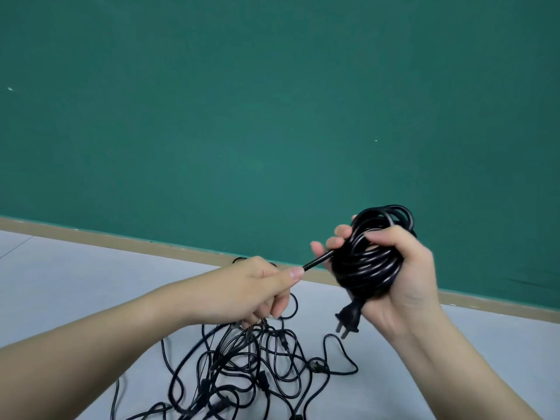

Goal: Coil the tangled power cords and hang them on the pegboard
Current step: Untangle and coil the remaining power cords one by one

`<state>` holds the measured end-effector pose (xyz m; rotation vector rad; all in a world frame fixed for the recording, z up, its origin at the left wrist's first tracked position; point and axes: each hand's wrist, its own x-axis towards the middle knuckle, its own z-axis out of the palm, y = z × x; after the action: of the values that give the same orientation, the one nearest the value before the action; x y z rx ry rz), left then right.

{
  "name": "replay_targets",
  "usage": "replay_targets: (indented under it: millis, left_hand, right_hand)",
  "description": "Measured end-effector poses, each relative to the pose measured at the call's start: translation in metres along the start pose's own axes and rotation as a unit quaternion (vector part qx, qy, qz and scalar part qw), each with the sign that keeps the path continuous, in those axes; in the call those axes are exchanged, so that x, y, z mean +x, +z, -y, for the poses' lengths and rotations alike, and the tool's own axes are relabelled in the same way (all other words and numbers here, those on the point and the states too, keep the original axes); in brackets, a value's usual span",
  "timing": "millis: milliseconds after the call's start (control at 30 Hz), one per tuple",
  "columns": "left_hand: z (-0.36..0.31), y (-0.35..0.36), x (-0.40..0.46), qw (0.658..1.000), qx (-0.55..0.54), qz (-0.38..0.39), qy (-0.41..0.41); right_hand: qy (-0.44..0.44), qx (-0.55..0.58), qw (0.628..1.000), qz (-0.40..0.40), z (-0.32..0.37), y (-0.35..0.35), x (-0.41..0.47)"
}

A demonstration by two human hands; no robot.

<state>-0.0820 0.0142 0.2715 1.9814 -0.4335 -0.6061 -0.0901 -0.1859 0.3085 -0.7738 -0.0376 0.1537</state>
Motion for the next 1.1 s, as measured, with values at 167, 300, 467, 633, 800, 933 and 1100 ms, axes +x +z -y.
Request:
replay_targets:
  millis: [167, 300, 467, 633, 800, 933, 1100]
  left_hand:
    - [0.006, -0.017, -0.008, 0.994, 0.105, -0.02, 0.015]
    - [0.007, -0.015, -0.01, 0.985, 0.143, -0.052, 0.083]
    - [-0.004, -0.007, -0.012, 0.965, 0.142, -0.12, 0.186]
    - [-0.015, -0.002, -0.014, 0.929, 0.16, -0.199, 0.268]
    - [-0.021, 0.0, -0.011, 0.927, 0.13, -0.219, 0.275]
    - [-0.02, 0.002, -0.009, 0.942, 0.103, -0.19, 0.255]
    - [-0.02, 0.006, -0.01, 0.955, 0.083, -0.175, 0.223]
  right_hand:
    - [-0.058, 0.028, 0.996, -0.059, 0.034, -0.024, 0.01]
    - [-0.059, -0.029, 0.993, -0.095, 0.035, -0.034, 0.013]
    - [-0.049, -0.106, 0.988, -0.102, 0.031, -0.033, 0.011]
    - [0.007, -0.185, 0.981, -0.064, 0.02, -0.026, 0.005]
    - [0.046, -0.291, 0.955, 0.042, 0.003, -0.021, -0.002]
    - [0.062, -0.42, 0.897, 0.125, -0.01, -0.015, -0.009]
    - [0.057, -0.52, 0.845, 0.114, -0.022, -0.012, -0.011]
